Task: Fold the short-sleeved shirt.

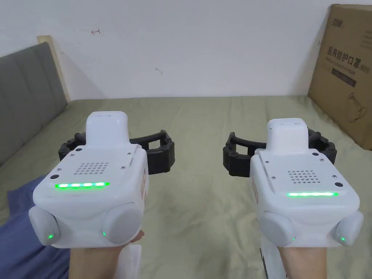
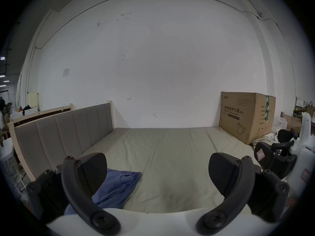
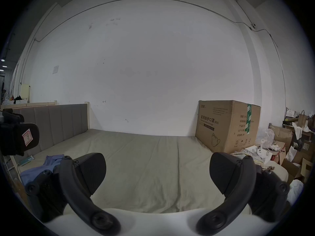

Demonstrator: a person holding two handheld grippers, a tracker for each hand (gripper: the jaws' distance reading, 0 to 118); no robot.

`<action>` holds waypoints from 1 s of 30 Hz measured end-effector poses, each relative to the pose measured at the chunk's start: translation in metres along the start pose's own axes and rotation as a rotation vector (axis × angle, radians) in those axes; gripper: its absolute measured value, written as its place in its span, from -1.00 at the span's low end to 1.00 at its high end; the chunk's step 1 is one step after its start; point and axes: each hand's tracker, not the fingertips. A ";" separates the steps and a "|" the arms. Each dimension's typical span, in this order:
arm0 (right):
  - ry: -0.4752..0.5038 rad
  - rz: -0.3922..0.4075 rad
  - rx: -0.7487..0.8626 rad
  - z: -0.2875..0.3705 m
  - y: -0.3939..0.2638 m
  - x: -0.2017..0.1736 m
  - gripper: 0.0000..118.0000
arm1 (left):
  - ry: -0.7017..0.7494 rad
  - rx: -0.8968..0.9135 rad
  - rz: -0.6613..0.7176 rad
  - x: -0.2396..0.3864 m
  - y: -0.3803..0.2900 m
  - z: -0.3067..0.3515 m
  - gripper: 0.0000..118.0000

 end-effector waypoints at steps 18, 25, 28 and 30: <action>0.013 -0.044 -0.027 -0.001 -0.003 0.003 1.00 | 0.020 0.031 0.008 -0.007 0.000 0.004 1.00; -0.012 -0.028 -0.025 0.000 -0.004 0.002 1.00 | 0.000 0.042 0.019 -0.007 -0.001 0.006 1.00; -0.002 -0.032 -0.034 0.000 -0.005 0.003 1.00 | 0.001 0.038 0.028 -0.006 0.000 0.007 1.00; 0.000 -0.046 -0.032 0.000 -0.005 0.003 1.00 | -0.001 0.035 0.027 -0.006 0.000 0.006 1.00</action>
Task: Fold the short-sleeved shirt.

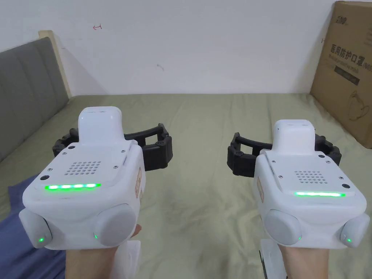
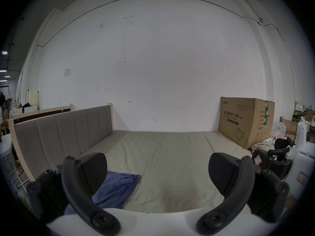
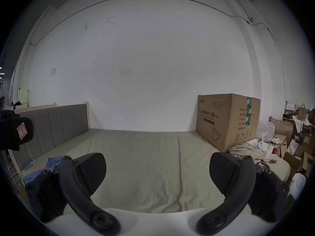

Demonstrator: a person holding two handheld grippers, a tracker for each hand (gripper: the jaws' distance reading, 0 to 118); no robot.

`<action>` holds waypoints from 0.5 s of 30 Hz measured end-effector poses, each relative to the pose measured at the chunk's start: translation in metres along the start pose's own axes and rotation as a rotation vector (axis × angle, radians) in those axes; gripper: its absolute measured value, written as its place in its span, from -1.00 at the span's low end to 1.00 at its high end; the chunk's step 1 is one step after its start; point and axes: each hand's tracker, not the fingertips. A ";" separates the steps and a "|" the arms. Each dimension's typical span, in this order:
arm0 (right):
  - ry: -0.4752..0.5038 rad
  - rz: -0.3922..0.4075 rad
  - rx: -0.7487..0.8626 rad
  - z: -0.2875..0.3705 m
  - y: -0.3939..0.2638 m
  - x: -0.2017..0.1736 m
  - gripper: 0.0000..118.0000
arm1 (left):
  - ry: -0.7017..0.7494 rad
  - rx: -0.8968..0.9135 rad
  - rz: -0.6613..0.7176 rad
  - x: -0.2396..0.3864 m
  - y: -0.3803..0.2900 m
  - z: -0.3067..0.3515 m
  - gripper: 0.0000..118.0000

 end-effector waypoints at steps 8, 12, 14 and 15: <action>-0.042 0.057 0.020 0.001 -0.001 -0.001 1.00 | 0.001 0.000 -0.006 0.002 -0.004 -0.001 1.00; -0.013 0.025 -0.003 0.000 -0.002 0.001 1.00 | -0.004 -0.009 0.011 0.001 -0.005 -0.002 1.00; -0.007 0.019 -0.007 0.000 -0.002 0.001 1.00 | 0.000 -0.007 0.013 0.001 -0.006 -0.002 1.00; -0.003 0.017 -0.007 0.000 -0.003 0.001 1.00 | 0.009 -0.005 0.017 0.001 -0.006 -0.002 1.00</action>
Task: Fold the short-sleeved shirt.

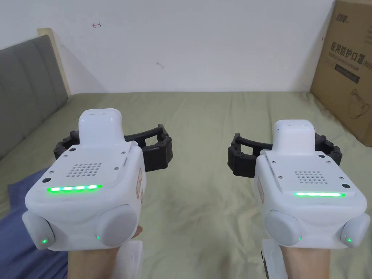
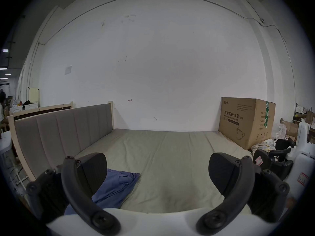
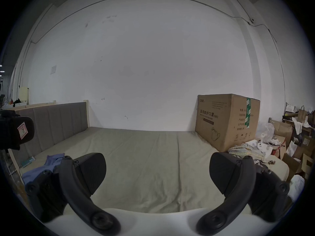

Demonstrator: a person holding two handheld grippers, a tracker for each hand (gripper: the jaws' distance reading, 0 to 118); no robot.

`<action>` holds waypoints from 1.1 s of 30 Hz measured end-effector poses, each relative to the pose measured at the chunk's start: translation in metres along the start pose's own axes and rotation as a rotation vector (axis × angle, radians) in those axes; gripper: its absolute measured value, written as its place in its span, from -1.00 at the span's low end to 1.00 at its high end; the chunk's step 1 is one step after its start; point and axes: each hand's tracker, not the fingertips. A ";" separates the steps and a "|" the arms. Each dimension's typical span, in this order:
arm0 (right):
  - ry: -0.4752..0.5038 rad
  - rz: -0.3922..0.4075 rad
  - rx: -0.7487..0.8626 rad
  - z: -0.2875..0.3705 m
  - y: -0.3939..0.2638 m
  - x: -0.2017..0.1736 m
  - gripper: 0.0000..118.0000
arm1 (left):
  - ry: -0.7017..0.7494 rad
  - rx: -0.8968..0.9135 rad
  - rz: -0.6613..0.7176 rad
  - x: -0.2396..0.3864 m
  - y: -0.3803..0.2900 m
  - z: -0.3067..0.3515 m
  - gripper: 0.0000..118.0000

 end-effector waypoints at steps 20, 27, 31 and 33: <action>-0.002 -0.015 -0.020 -0.004 -0.004 0.004 1.00 | -0.028 -0.044 0.002 0.003 -0.002 -0.005 1.00; 0.017 -0.021 -0.031 -0.006 -0.004 0.003 1.00 | -0.005 -0.022 -0.035 0.005 -0.003 -0.005 1.00; -0.003 -0.002 -0.013 -0.005 -0.004 0.001 1.00 | -0.033 -0.020 -0.023 0.003 -0.005 -0.006 1.00; -0.003 -0.013 -0.006 -0.004 -0.004 0.002 1.00 | -0.019 -0.020 -0.035 0.005 -0.006 -0.006 1.00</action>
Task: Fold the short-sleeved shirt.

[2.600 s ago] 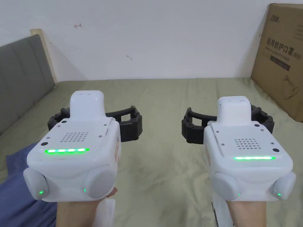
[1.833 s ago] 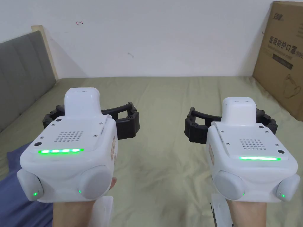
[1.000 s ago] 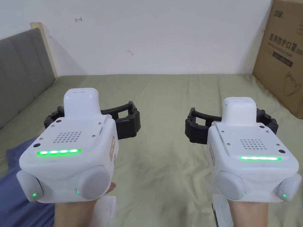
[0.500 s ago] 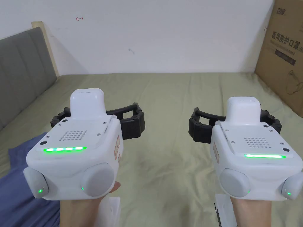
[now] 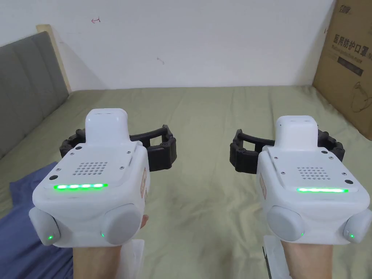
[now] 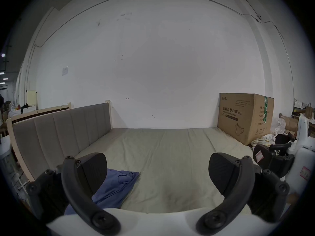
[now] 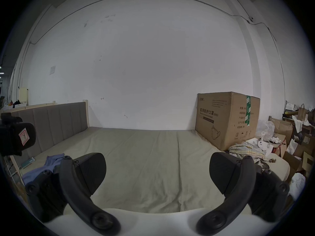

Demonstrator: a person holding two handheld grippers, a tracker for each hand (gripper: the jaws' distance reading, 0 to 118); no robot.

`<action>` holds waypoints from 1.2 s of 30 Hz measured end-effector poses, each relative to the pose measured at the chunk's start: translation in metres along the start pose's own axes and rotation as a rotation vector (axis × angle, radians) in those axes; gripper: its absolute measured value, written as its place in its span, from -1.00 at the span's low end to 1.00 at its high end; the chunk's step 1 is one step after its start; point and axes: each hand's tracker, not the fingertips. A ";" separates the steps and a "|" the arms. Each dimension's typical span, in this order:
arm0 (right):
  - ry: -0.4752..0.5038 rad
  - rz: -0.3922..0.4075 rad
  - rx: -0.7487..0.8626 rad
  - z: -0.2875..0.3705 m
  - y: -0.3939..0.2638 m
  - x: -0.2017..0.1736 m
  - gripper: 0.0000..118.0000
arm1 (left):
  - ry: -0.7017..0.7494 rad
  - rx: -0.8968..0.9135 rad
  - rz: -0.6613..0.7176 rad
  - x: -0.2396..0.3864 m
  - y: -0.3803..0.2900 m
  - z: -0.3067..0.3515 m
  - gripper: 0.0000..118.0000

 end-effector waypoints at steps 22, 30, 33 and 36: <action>0.027 0.000 -0.015 0.002 -0.003 0.000 1.00 | 0.068 0.008 -0.047 0.005 0.002 0.006 0.88; -0.018 0.060 0.019 0.009 -0.007 0.000 -0.91 | 0.106 0.035 -0.074 0.007 -0.002 0.011 -0.95; -0.025 0.061 0.019 0.008 -0.007 0.000 -0.98 | 0.045 0.028 -0.026 -0.001 -0.003 0.010 -1.00; -0.032 0.081 0.008 0.006 -0.007 -0.002 -0.98 | 0.039 0.026 0.009 -0.004 -0.003 0.010 -1.00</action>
